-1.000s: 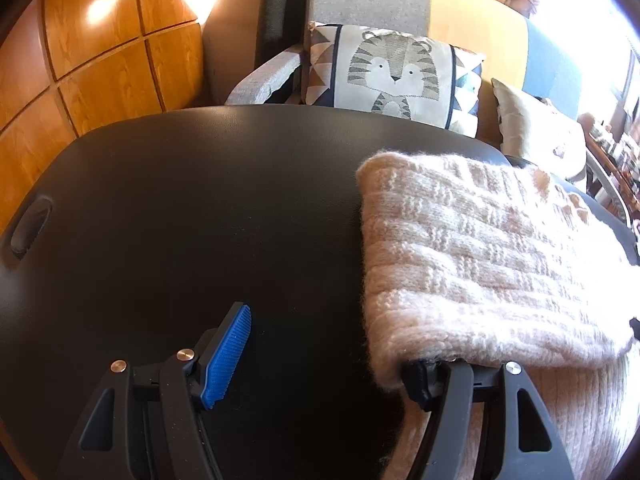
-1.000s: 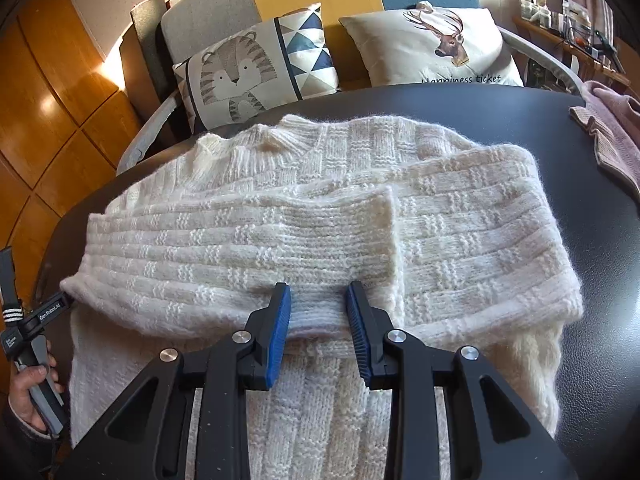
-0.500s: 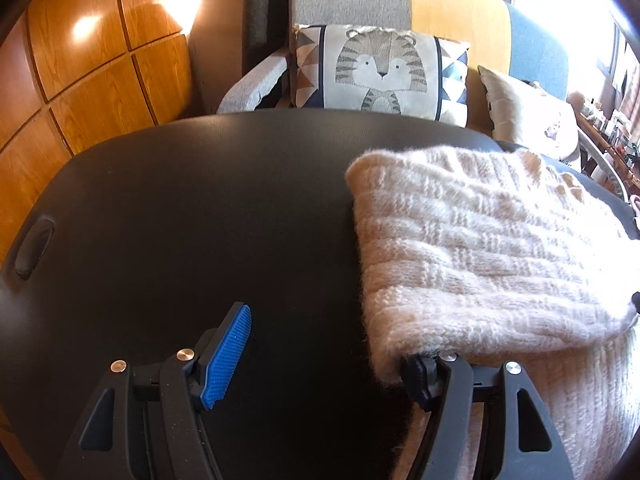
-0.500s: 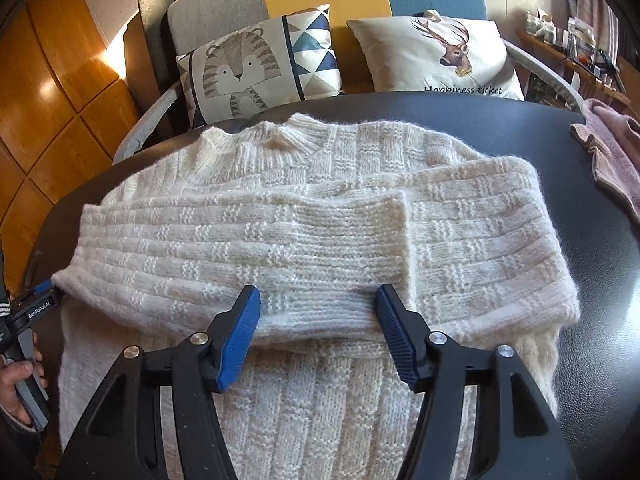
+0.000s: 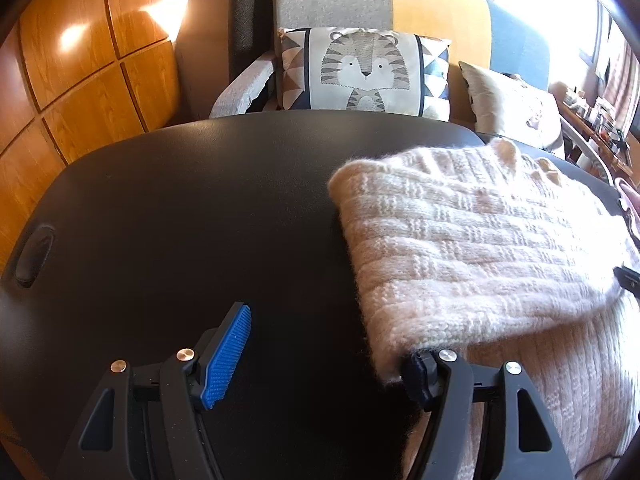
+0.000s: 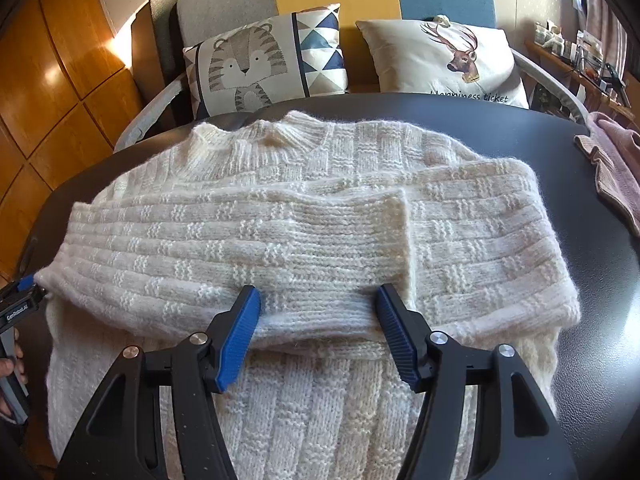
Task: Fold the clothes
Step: 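Open the right gripper and press the folded sleeve flat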
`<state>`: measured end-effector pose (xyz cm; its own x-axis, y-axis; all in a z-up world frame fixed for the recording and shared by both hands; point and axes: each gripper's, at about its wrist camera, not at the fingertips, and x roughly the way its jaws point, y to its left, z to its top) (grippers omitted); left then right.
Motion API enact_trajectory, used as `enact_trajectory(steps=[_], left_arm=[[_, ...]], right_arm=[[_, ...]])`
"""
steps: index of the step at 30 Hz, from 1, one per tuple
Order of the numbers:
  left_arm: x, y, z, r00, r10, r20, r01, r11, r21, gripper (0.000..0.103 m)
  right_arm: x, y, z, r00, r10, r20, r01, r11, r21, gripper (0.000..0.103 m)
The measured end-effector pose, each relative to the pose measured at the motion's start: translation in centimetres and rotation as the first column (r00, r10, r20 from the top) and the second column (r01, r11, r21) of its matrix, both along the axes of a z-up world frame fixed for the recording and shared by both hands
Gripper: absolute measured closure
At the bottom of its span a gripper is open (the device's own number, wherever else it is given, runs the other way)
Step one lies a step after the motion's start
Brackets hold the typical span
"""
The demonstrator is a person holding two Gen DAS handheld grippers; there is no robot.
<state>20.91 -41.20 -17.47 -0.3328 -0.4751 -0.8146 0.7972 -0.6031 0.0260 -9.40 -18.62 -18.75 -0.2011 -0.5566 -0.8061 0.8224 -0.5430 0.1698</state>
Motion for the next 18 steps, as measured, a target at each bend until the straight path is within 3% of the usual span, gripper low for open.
enact_trajectory(steps=[8, 18], left_arm=[[-1.0, -1.0, -1.0, 0.999, -0.002, 0.041, 0.001, 1.0, 0.008, 0.033], [0.5, 0.9, -1.5, 0.996, -0.078, 0.053, 0.078, 0.997, 0.001, 0.033]], right_arm=[[0.1, 0.0, -0.2, 1.0, 0.001, -0.019, -0.001, 1.0, 0.0, 0.038], [0.0, -0.2, -0.3, 1.0, -0.001, -0.022, 0.001, 1.0, 0.002, 0.036]])
